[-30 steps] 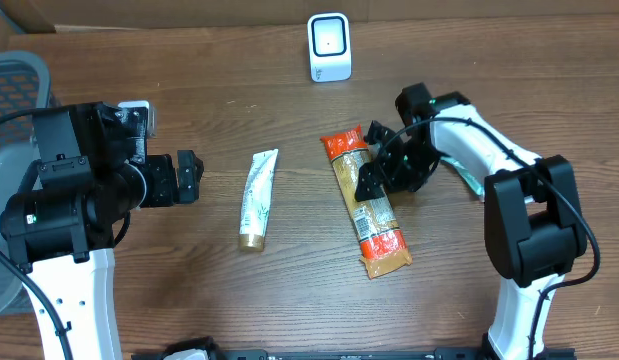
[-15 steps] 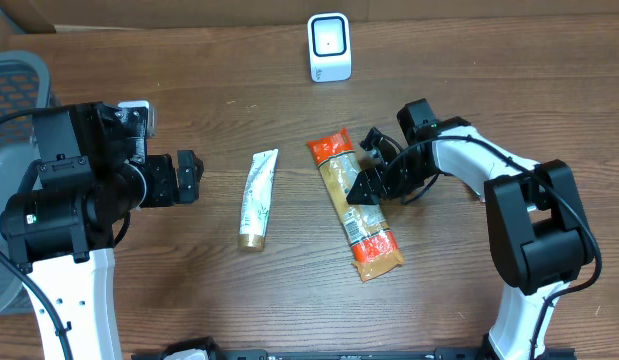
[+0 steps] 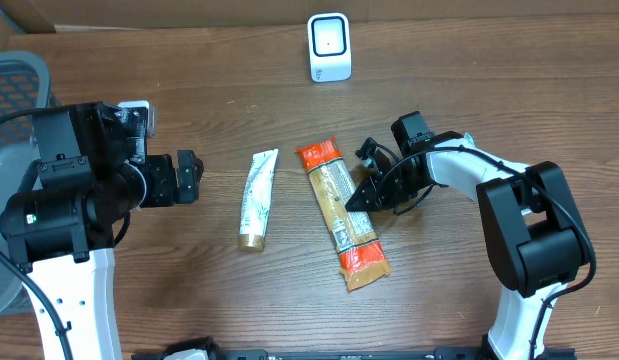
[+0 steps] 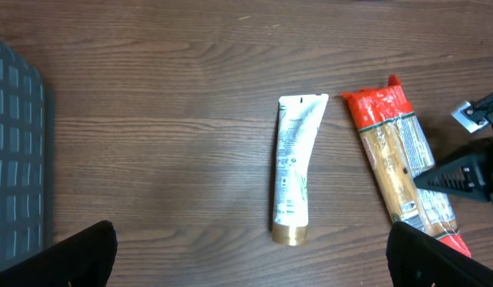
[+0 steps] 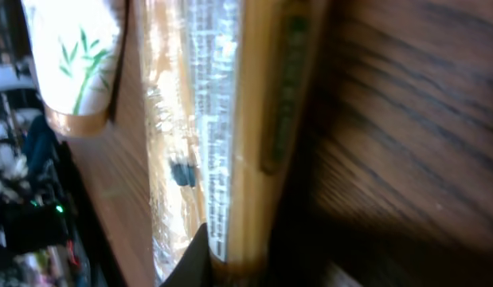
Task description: Scan the item barcode
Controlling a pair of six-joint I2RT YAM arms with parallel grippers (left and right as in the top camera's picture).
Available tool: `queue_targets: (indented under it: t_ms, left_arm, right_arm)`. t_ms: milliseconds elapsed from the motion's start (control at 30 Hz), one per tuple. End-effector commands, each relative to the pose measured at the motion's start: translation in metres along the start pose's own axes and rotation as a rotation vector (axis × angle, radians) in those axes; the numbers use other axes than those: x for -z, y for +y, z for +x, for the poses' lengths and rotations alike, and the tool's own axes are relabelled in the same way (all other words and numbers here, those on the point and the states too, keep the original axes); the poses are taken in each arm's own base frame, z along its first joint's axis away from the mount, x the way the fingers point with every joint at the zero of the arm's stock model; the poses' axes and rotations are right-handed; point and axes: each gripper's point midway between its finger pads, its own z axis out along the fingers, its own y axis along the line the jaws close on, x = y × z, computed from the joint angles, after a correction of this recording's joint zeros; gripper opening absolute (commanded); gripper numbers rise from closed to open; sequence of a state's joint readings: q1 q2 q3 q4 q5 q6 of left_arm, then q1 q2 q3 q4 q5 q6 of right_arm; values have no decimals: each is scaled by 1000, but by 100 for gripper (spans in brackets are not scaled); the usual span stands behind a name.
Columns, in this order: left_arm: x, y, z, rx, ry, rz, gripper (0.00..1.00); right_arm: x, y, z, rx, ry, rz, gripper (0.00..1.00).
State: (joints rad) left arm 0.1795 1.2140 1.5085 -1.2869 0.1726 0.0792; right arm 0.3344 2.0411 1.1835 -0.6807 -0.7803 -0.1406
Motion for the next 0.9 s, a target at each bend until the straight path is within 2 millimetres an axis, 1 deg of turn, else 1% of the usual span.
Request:
queue_targets:
  t_ms: [0, 100, 167, 267, 367, 433, 500, 533, 600, 667, 733, 800, 867]
  left_arm:
    - [3, -1, -5, -10, -18, 7, 100]
    - [3, -1, -5, -10, -18, 7, 100]
    - [3, -1, -5, -10, -18, 7, 100]
    - [3, -1, -5, -10, -18, 7, 100]
    - [3, -1, -5, -10, -18, 7, 100]
    - [3, -1, -5, -10, -18, 7, 100]
    - [3, -1, -5, -10, -18, 7, 100]
    - [3, -1, -5, -10, -18, 7, 100]
    - [3, -1, -5, -10, -18, 7, 100]
    - [3, -1, -5, -10, -18, 7, 100]
    - [3, -1, -5, -10, -18, 7, 100]
    - [3, -1, -5, -10, -18, 7, 100]
    - [3, -1, -5, -10, -18, 7, 100]
  right_arm:
    - [-8, -20, 14, -68, 51, 81, 4]
    - [6, -22, 7, -136, 42, 130, 4]
    - [19, -20, 1, -153, 32, 186, 4]
    - [47, -18, -12, -184, -20, 321, 4]
    - [79, -11, -22, -216, -98, 479, 4]
    - [100, -9, -26, -281, -170, 597, 4]
    - [118, -9, -24, -341, -227, 747, 4]
    - [123, -10, -20, -361, -239, 815, 4]
    - [137, -12, -9, -388, -260, 1007, 4]
    - [146, -10, 2, -369, -269, 1179, 4]
    - [148, -6, 9, -326, -260, 1281, 4]
    - [141, 1, 12, -274, -237, 1327, 4]
    - [129, 5, 12, -243, -222, 1321, 4]
